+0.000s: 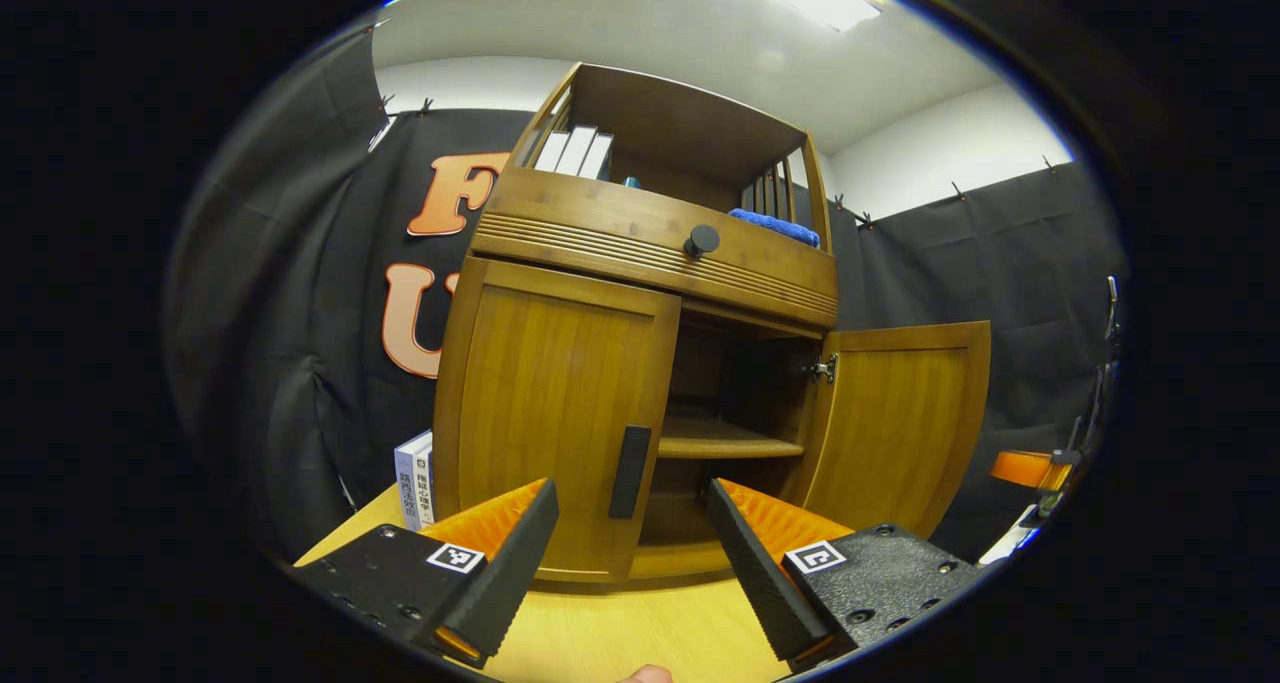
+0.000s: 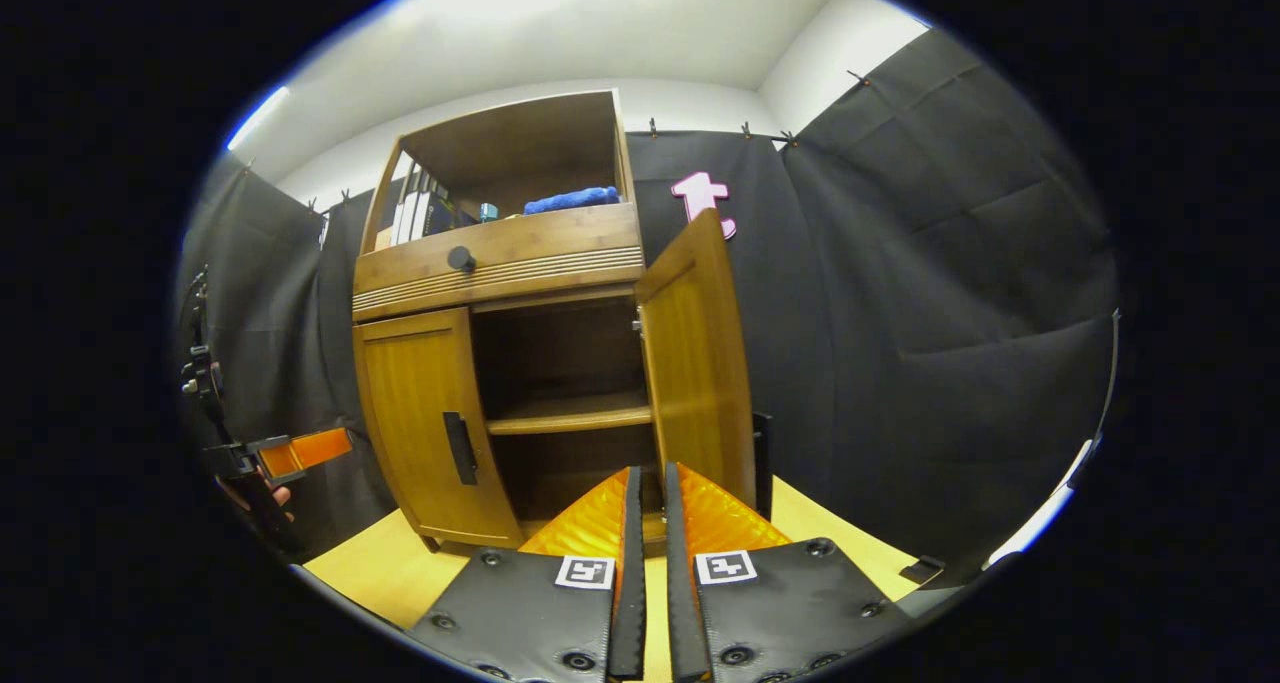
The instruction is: Open the right door of the double-door shoe cabinet with the right hand, and open the left door with the left hand.
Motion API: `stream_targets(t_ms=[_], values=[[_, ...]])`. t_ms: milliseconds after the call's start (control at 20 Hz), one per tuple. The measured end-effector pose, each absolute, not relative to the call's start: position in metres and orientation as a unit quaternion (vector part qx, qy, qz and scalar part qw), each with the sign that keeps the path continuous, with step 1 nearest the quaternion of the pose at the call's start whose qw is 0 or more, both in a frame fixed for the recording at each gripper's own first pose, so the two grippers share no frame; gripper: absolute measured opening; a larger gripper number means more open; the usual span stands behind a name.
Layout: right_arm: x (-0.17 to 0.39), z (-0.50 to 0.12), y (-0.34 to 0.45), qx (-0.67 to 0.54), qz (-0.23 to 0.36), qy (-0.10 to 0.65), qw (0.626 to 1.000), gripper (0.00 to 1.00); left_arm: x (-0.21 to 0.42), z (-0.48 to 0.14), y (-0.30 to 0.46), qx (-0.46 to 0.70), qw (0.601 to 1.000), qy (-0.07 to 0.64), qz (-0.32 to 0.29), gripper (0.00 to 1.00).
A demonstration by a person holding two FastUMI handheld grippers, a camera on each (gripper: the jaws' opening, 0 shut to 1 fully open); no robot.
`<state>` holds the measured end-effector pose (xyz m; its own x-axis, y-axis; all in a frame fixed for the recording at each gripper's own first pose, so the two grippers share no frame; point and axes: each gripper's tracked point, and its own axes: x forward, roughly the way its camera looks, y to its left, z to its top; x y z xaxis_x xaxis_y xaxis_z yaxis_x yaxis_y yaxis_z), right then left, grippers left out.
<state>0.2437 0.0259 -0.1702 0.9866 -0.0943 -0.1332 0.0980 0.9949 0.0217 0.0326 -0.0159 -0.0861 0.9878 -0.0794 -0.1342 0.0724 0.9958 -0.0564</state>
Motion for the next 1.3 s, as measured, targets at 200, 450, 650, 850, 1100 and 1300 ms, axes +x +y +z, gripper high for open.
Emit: stream_targets(t_ms=[200, 450, 650, 850, 1100, 1300], values=[[0.245, -0.172, 0.026, 0.006, -0.051, 0.071, 0.996, 0.05, 0.058, -0.086, -0.025, -0.038, 0.996, 0.056, -0.06, 0.94], [0.243, -0.176, 0.026, 0.003, -0.053, 0.077, 0.996, 0.55, 0.099, -0.106, -0.017, -0.043, 0.995, 0.068, -0.05, 0.95], [0.242, -0.176, 0.026, 0.001, -0.055, 0.078, 0.995, 0.98, 0.135, -0.12, -0.022, -0.01, 0.996, 0.067, -0.052, 0.91], [0.241, -0.179, 0.03, -0.016, -0.036, 0.079, 0.996, 0.98, 0.171, -0.154, -0.032, -0.004, 0.995, 0.092, -0.047, 0.95], [0.242, -0.18, 0.032, -0.036, -0.029, 0.075, 0.996, 0.98, 0.206, -0.197, -0.032, 0.014, 0.993, 0.111, -0.03, 0.92], [0.243, -0.185, 0.034, -0.031, -0.028, 0.082, 0.996, 0.98, 0.22, -0.219, -0.026, 0.009, 0.992, 0.128, -0.019, 0.95]])
